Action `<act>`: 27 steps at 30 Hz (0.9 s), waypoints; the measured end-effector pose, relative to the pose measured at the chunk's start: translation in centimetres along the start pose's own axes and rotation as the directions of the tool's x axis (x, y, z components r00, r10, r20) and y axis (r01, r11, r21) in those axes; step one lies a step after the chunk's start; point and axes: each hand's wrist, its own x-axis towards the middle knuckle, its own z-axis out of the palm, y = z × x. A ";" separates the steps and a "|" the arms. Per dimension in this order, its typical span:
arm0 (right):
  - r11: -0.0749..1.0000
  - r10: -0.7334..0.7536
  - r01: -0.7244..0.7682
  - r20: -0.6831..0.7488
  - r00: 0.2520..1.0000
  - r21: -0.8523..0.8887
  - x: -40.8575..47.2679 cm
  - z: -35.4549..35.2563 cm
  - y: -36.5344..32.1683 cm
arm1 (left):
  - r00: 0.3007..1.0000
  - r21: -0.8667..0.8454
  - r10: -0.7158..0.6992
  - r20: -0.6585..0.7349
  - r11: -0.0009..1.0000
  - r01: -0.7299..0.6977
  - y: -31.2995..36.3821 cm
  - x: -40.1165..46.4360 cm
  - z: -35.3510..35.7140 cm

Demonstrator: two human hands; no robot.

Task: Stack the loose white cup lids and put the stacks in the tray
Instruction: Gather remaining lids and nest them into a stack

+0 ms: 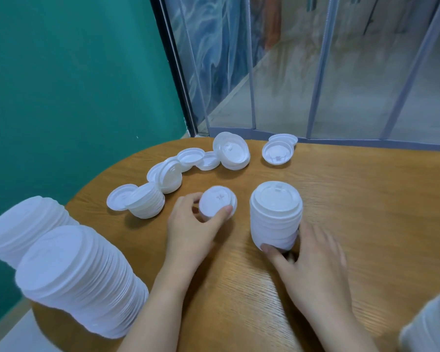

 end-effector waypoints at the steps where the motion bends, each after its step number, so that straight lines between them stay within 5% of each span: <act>1: 1.000 0.000 0.000 0.004 1.000 -0.003 0.0 0.0 0.0 | 1.000 -0.072 0.008 -0.021 0.997 -0.010 0.6 0.1 -0.2; 8: 1.000 0.004 -0.004 -0.014 1.000 -0.015 0.0 0.0 -0.1 | 0.986 -0.466 0.124 0.112 0.883 -0.058 4.8 -0.9 -0.9; 15: 1.000 0.003 -0.003 -0.005 1.000 -0.007 0.0 0.1 0.1 | 0.928 -0.301 0.273 0.253 0.934 -0.192 6.7 -2.1 0.8; 24: 1.000 0.003 -0.003 0.003 1.000 -0.005 0.1 0.1 0.2 | 0.917 -0.309 0.290 0.275 0.930 -0.201 6.7 -1.9 1.7; 27: 1.000 0.008 -0.008 0.003 1.000 -0.001 0.0 0.1 0.3 | 0.892 -0.217 0.385 0.235 0.916 -0.338 6.4 -1.8 2.0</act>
